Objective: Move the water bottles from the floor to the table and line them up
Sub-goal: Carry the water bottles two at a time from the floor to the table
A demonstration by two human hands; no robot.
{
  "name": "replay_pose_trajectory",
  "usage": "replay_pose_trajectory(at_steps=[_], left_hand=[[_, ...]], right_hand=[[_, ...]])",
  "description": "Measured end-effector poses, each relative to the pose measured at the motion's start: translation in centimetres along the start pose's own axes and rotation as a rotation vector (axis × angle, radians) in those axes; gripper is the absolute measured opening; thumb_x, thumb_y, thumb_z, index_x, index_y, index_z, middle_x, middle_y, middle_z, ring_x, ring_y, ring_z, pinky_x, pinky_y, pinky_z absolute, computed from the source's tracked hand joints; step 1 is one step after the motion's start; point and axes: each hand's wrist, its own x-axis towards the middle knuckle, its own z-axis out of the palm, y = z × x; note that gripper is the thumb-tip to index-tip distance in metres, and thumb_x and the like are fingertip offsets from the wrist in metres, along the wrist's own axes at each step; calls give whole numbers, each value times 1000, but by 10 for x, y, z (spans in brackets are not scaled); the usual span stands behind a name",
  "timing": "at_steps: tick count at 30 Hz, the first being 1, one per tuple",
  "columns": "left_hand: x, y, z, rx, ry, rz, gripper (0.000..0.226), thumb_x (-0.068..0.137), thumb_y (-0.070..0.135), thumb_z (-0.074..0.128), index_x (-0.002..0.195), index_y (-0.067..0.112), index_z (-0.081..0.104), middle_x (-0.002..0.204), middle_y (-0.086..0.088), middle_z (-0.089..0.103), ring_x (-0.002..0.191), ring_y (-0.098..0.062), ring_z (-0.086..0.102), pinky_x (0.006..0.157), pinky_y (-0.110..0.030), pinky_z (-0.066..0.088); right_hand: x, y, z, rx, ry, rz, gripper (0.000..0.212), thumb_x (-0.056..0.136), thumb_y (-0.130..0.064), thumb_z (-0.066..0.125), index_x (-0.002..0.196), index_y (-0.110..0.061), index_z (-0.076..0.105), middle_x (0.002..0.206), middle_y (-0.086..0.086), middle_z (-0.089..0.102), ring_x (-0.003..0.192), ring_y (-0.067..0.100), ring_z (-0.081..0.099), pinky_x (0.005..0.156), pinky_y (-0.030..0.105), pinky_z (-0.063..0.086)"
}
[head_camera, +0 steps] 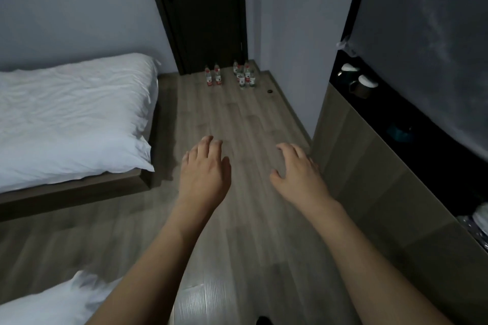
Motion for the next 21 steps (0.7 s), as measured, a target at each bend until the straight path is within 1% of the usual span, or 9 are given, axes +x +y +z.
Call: replay_pose_trajectory(at_steps=[4,10,15,21], left_hand=[[45,1,12,-22,3,-9,42,98,30,48,135,10,50,145,-13,47,128,-34,49,106,-50,39],[120,-12,39,-50,-34,-25,43,99,31,47,137,11,49,147,-12,45,131,-32,47,108,-48,37],[205,-48,64,-57,-36,-45,45,101,35,44,141,14,46,151,-9,42,137,-28,43,113,-46,35],[323,-98,82,-72,-86,-39,46,101,38,42,142,17,44,152,-7,39,137,-27,41,113,-45,34]], right_hand=[[47,4,-1,-9,-18,-19,55,86,-31,56,138,-18,42,136,5,47,119,28,50,98,38,37],[127,6,14,-23,-45,-11,56,86,-32,56,139,-18,41,138,5,46,121,28,48,100,38,37],[216,-4,37,-39,-63,-11,57,87,-32,55,140,-18,40,140,6,45,123,28,47,103,39,36],[340,-35,58,-118,-99,-39,56,88,-34,53,140,-18,39,139,6,46,123,28,47,102,38,37]])
